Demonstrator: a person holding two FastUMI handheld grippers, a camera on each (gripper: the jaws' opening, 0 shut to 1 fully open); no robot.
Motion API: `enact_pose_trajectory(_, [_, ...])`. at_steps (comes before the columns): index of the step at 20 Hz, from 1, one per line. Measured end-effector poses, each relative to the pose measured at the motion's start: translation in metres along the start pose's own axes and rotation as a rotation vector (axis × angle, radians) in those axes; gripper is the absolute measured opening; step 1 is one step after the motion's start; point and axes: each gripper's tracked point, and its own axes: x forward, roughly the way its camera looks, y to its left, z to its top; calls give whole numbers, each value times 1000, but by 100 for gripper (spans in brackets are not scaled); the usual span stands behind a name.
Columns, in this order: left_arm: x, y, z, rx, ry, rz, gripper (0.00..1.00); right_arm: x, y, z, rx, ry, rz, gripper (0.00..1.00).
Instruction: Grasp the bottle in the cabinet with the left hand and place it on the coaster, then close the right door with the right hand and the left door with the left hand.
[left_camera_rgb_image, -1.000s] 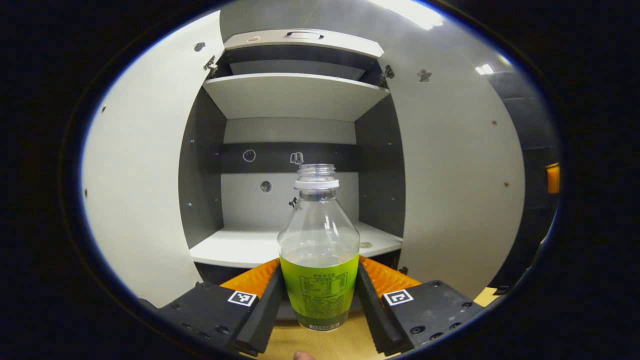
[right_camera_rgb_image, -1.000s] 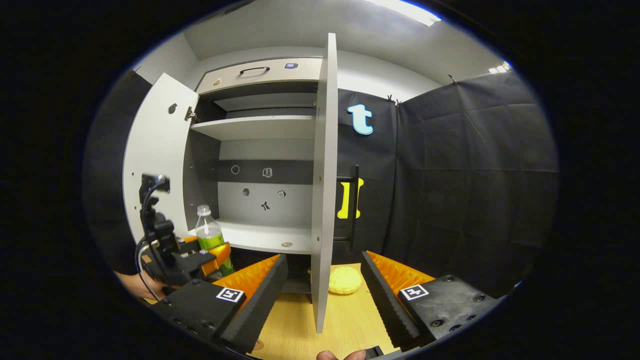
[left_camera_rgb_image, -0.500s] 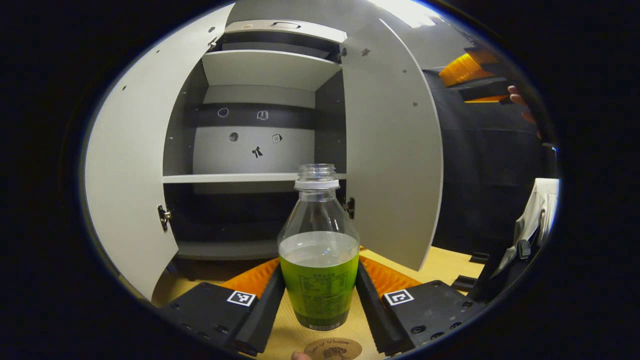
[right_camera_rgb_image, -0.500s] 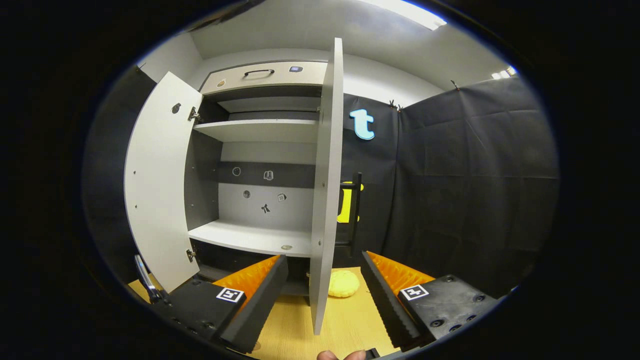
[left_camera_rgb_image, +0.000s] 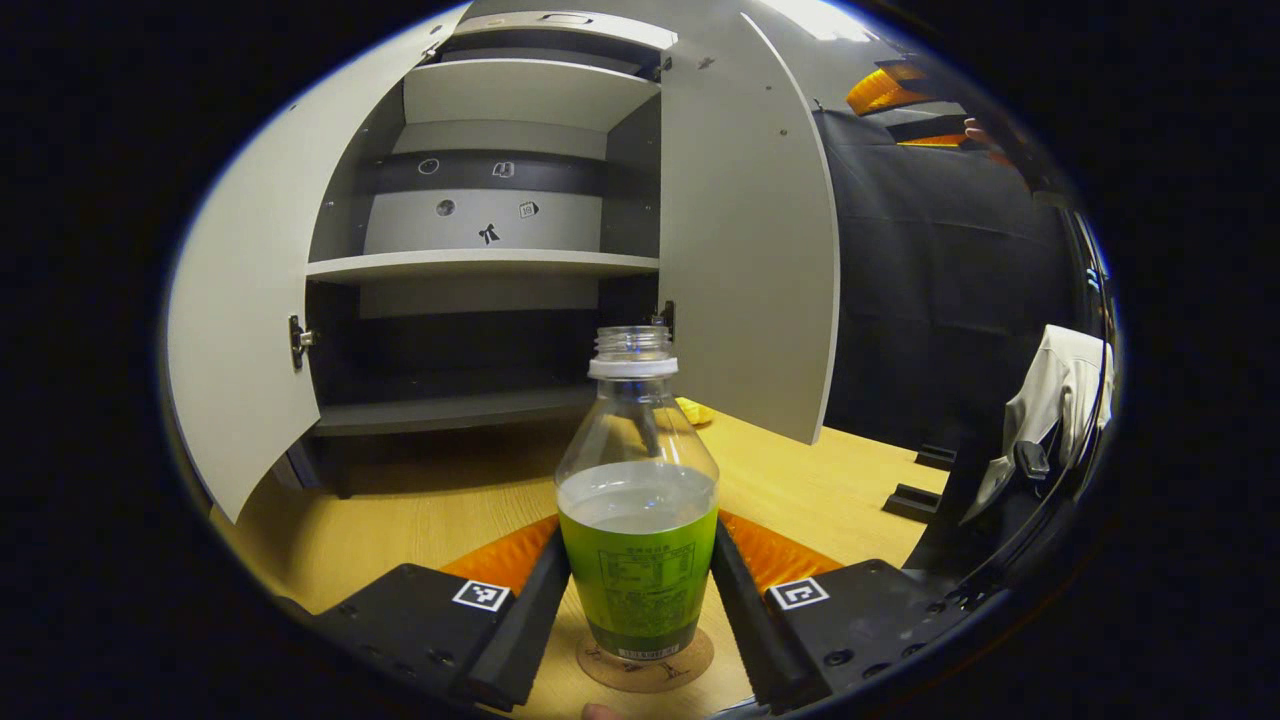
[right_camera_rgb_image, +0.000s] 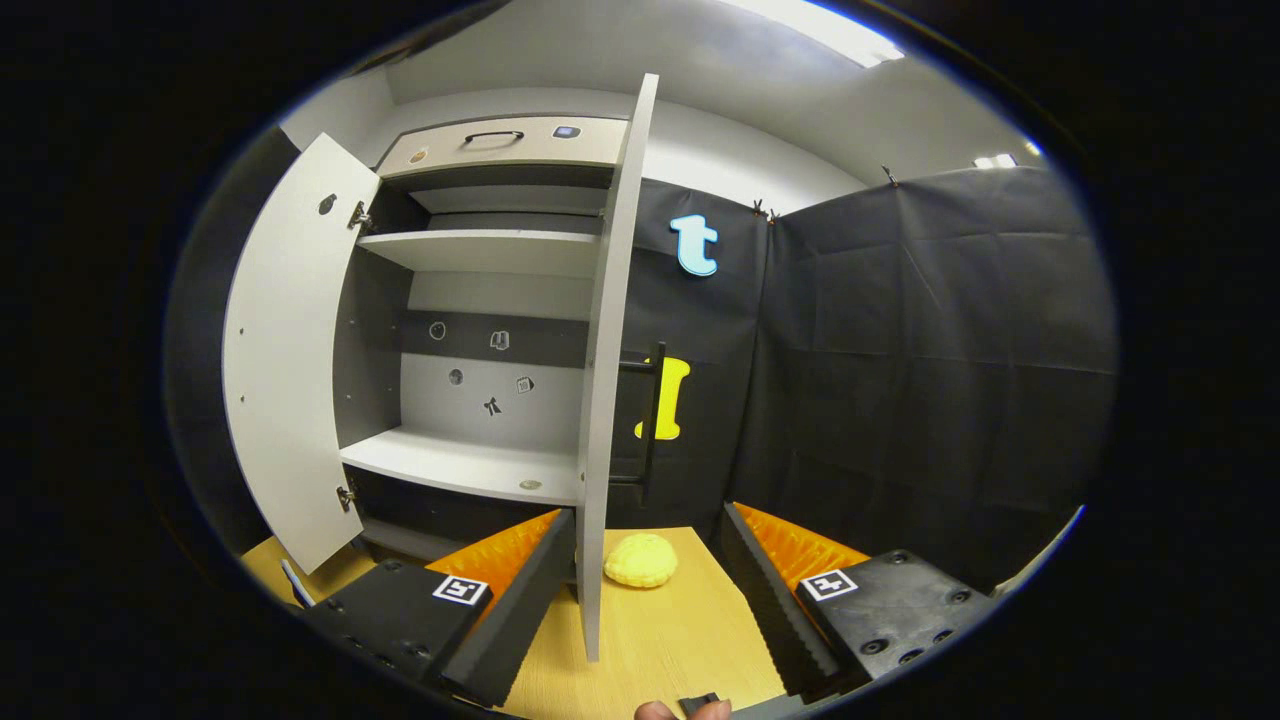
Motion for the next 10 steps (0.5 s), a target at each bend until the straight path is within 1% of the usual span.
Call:
enact_pose_trajectory(4, [3, 3, -13, 8, 21, -4, 80, 0, -4, 2, -45, -7, -22, 97])
enact_pose_trajectory(10, [6, 4, -16, -8, 35, -12, 82, 1, -1, -2, -47, 8, -24, 97])
